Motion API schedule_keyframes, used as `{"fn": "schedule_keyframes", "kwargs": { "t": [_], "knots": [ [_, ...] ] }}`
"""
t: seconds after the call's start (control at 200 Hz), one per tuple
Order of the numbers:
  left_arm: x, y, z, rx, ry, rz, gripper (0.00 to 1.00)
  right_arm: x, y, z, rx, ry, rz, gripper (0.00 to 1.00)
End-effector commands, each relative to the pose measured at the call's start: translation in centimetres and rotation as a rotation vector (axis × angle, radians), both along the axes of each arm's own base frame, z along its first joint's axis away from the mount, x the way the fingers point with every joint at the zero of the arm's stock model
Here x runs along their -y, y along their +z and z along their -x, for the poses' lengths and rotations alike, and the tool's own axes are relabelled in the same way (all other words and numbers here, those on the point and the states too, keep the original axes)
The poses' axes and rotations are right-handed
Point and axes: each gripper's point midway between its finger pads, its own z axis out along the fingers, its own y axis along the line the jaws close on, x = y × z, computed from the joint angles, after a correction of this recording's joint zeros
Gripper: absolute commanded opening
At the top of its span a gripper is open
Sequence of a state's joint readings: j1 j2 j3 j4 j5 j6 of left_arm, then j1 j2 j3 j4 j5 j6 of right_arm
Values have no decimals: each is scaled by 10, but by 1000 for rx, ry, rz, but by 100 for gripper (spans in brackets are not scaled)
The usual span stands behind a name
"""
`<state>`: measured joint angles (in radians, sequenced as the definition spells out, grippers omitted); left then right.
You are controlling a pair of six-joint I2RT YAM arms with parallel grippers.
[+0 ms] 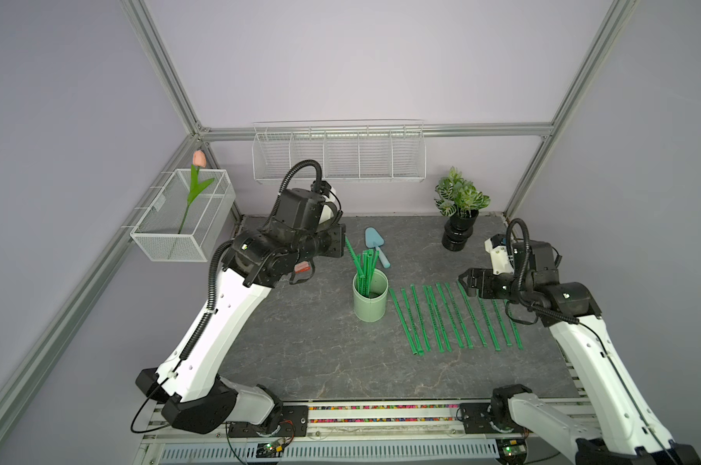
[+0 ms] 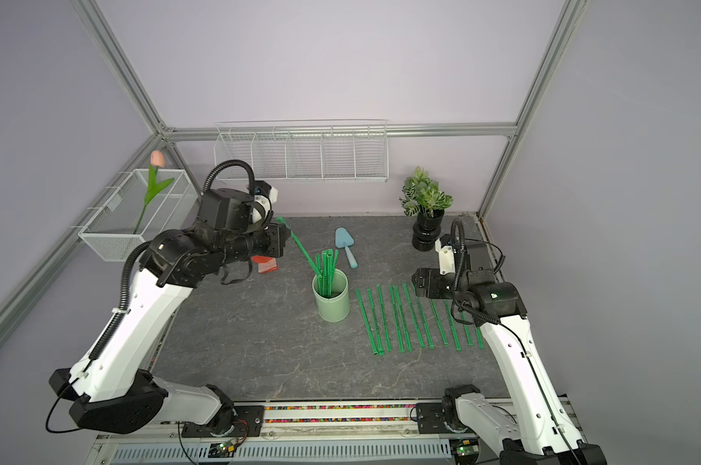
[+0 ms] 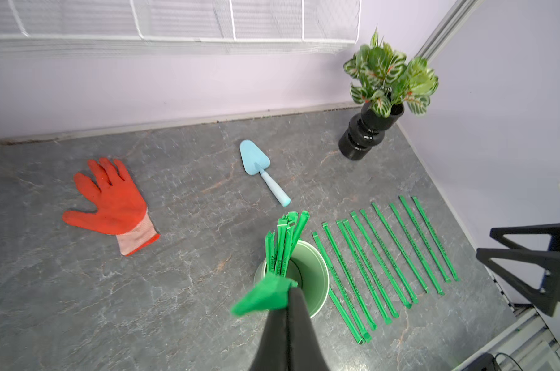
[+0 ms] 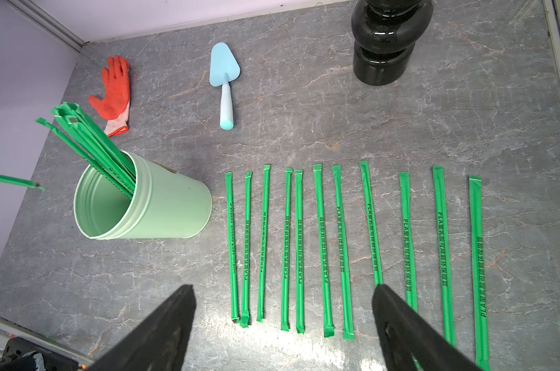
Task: Take the straws out of the storage container
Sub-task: Pick up the straw from the container, then place the straw at the center of the board.
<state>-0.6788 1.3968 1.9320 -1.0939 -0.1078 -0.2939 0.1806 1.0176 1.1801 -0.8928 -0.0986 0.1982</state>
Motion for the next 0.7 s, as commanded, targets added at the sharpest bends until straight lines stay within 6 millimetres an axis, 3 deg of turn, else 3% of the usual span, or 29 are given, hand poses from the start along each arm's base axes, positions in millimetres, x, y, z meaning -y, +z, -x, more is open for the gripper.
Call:
{"fn": "schedule_keyframes", "kwargs": {
  "t": [0.0, 0.12, 0.26, 0.365, 0.54, 0.695],
  "knots": [
    [-28, 18, 11, 44, 48, -61, 0, -5, 7, 0, 13, 21, -10, 89],
    [-50, 25, 14, 30, 99, -96, 0, -6, 7, 0, 9, 27, -15, 89],
    [-68, 0, 5, -99, 154, -150, 0, -7, 6, 0, -9, 38, -6, 89],
    [-71, -44, -4, -272, 165, -206, 0, -7, 3, 2, -36, 47, 5, 89],
    [-50, -133, -19, -541, 116, -262, 0, -6, -6, 10, -76, 52, 21, 89],
    [-48, -208, -19, -781, 95, -381, 0, -4, -7, 15, -82, 55, 34, 89]
  ]
}}
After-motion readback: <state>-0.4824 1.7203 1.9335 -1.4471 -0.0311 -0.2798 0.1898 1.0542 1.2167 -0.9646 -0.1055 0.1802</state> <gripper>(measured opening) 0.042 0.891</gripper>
